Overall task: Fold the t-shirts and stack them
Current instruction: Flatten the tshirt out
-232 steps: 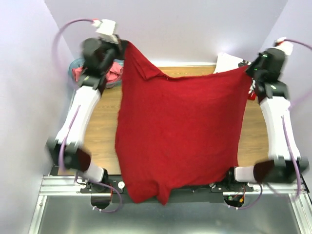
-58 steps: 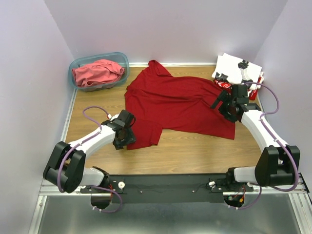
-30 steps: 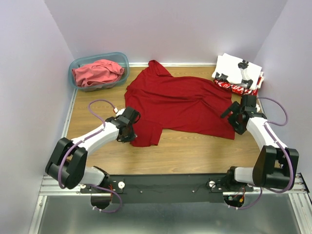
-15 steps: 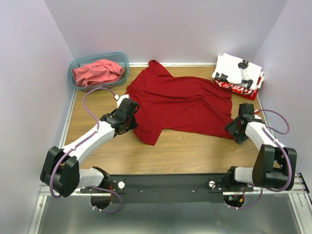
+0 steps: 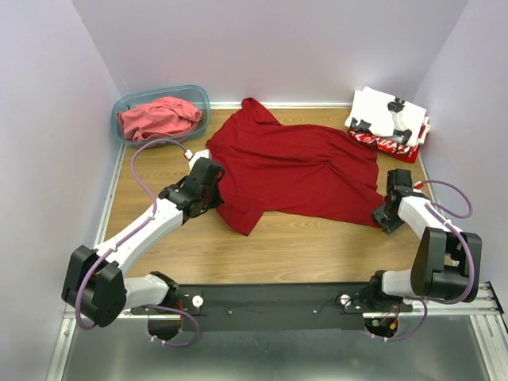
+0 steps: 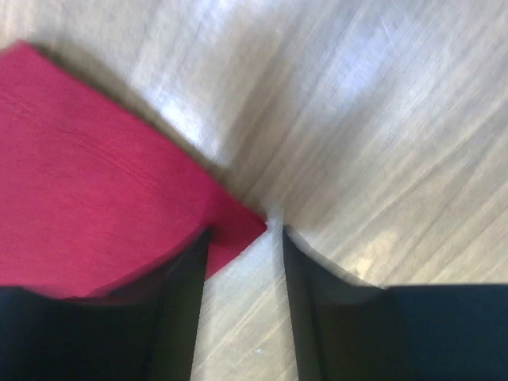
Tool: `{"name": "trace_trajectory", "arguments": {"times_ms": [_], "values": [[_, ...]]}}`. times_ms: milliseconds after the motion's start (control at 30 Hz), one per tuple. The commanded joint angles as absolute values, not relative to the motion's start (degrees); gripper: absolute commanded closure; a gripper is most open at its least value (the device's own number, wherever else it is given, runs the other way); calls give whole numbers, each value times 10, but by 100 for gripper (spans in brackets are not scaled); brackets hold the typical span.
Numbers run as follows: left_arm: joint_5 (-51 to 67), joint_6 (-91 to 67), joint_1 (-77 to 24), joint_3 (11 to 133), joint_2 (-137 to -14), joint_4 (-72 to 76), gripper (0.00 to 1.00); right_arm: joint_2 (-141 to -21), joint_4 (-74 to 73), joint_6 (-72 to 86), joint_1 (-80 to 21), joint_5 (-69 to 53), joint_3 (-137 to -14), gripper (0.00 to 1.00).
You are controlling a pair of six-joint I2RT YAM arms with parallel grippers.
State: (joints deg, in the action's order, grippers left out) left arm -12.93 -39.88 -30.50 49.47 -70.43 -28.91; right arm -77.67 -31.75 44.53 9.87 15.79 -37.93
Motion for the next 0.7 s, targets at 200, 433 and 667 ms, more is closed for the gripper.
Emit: {"name": "trace_trajectory", "arguments": {"times_ms": [200, 433, 667], "values": [[-157, -412, -305, 506, -655, -311, 100, -826, -295, 454, 105, 148, -373, 100], [-186, -426, -302, 552, -604, -365, 100, -756, -335, 448, 105, 57, -397, 99], [-184, -445, -301, 573, -564, -410, 100, -722, -432, 421, 79, 50, -441, 100]]}}
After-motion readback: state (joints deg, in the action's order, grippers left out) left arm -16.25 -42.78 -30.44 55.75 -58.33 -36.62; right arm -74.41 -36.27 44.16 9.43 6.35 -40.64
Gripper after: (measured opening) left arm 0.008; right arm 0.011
